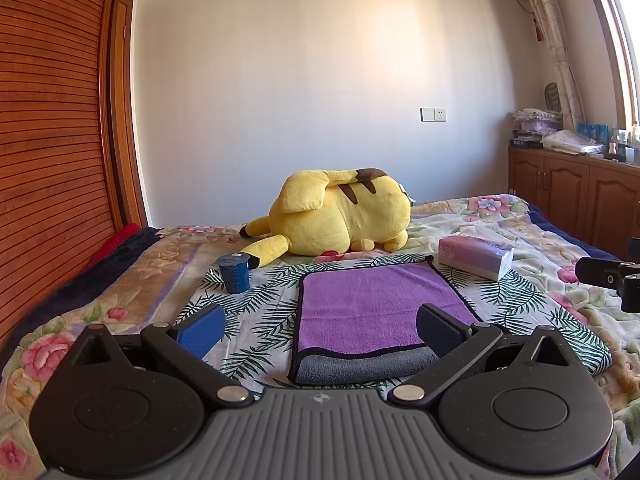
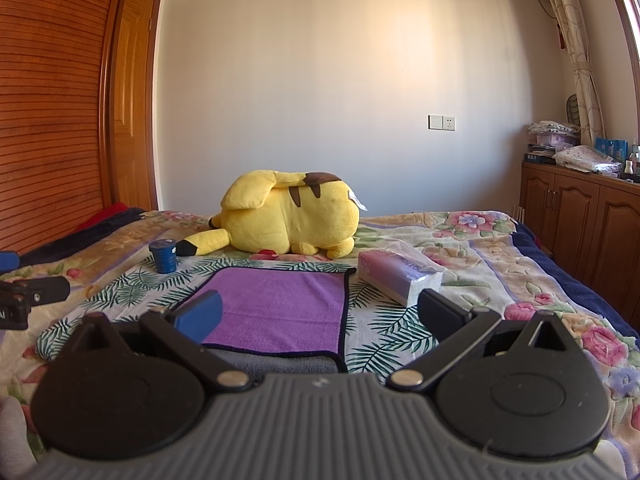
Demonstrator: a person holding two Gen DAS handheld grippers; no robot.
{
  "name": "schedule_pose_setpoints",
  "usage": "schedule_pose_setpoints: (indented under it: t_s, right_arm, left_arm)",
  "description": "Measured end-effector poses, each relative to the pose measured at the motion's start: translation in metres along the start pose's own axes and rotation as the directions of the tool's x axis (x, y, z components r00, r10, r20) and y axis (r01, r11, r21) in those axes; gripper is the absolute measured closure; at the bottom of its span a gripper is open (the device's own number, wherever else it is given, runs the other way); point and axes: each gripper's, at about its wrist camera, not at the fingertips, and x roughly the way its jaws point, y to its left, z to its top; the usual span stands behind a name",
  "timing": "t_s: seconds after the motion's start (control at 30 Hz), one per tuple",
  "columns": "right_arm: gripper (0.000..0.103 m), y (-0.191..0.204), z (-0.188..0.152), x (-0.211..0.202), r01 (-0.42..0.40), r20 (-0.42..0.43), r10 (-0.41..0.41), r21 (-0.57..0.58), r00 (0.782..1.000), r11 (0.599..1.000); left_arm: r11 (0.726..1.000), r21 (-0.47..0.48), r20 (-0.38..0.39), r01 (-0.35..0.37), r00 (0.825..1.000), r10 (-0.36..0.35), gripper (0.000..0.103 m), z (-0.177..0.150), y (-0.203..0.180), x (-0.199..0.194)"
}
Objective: Fold towel
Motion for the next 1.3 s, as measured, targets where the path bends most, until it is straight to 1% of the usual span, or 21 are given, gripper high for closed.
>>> schedule_pose_setpoints:
  t_s: [0.9,1.0,1.1,1.3]
  right_arm:
    - [0.0,0.0,0.0,0.002,0.001,-0.005,-0.001,-0.001,1.0,1.0]
    - [0.0,0.0,0.0,0.003,0.001,-0.01,-0.001,-0.001,1.0,1.0]
    - [0.0,0.001,-0.001,0.003,0.0,-0.017,0.0,-0.003,1.0,1.0]
    - [0.0,0.002,-0.002,0.01,-0.008,-0.04,0.007,-0.011,0.999,1.0]
  left_arm:
    - [1.0,0.003,-0.006,0.001,1.0,-0.001,0.016,0.0,0.0,-0.003]
    - [1.0,0.011,-0.025,0.002,1.0,-0.002,0.016,-0.011,-0.002,0.004]
    - [1.0,0.018,-0.047,0.004,0.999,-0.004,0.016,-0.014,-0.003,0.007]
    - [1.0,0.027,-0.085,0.007,0.996,-0.005,0.016,-0.012,-0.006,0.011]
